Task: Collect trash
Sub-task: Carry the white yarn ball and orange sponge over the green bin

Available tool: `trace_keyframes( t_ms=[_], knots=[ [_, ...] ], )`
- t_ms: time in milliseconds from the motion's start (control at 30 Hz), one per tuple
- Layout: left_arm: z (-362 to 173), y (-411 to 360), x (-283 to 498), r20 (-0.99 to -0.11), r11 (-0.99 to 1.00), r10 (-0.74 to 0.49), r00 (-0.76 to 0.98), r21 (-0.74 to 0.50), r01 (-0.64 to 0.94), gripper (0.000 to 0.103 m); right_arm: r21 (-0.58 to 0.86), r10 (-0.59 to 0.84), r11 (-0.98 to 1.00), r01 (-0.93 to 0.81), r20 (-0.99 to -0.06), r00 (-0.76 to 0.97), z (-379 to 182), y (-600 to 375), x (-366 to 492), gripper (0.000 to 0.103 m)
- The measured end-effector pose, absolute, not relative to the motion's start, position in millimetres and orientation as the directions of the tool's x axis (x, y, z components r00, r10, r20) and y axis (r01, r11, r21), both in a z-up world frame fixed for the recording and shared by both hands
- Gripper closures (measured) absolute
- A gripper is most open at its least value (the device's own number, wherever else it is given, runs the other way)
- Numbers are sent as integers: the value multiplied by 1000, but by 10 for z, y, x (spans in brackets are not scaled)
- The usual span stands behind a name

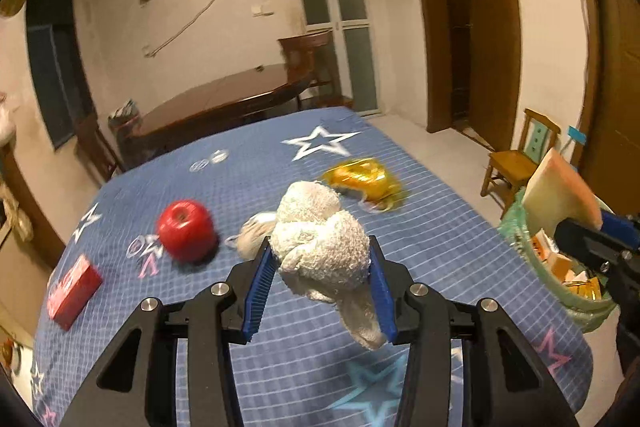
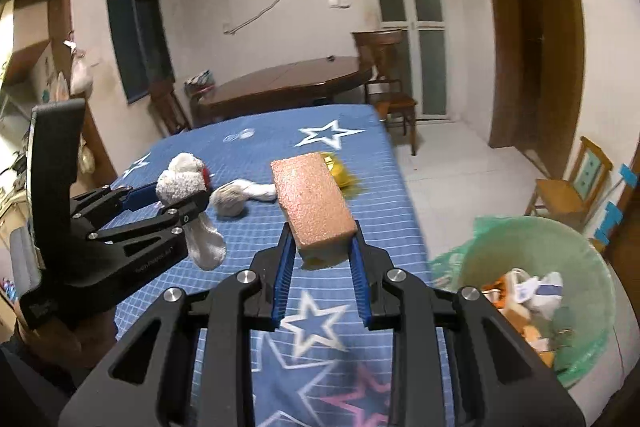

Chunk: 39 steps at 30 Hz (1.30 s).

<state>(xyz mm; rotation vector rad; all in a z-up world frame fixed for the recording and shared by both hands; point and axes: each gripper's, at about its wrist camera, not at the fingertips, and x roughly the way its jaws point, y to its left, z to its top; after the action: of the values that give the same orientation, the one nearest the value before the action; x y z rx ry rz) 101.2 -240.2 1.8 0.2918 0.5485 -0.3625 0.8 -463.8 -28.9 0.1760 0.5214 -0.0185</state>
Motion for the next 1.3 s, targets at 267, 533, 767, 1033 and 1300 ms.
trace_keyframes(
  t_ms=[267,533,767,1033,1300],
  knots=[
    [115,-3035,929,-552,841,-335,764,190,506,57,161,-81,971,178,-480,873,-171,-5096,-222,78],
    [174,-3704,779,-537,768,-414,735,228,598,57,168,-180,941,292,-484,856,-167,-5511,-419,78],
    [97,-4292,654,-568,675,-488,662,236,700,57,156,-265,905,396,-522,811,-252,-5875,-546,78],
    [-118,-4862,484,-619,549,-554,557,231,803,57,135,-348,851,508,-581,736,-404,-6222,-662,78],
    [-361,-5207,434,-662,476,-561,497,234,848,57,93,-389,825,558,-622,679,-541,-6390,-708,78]
  ],
)
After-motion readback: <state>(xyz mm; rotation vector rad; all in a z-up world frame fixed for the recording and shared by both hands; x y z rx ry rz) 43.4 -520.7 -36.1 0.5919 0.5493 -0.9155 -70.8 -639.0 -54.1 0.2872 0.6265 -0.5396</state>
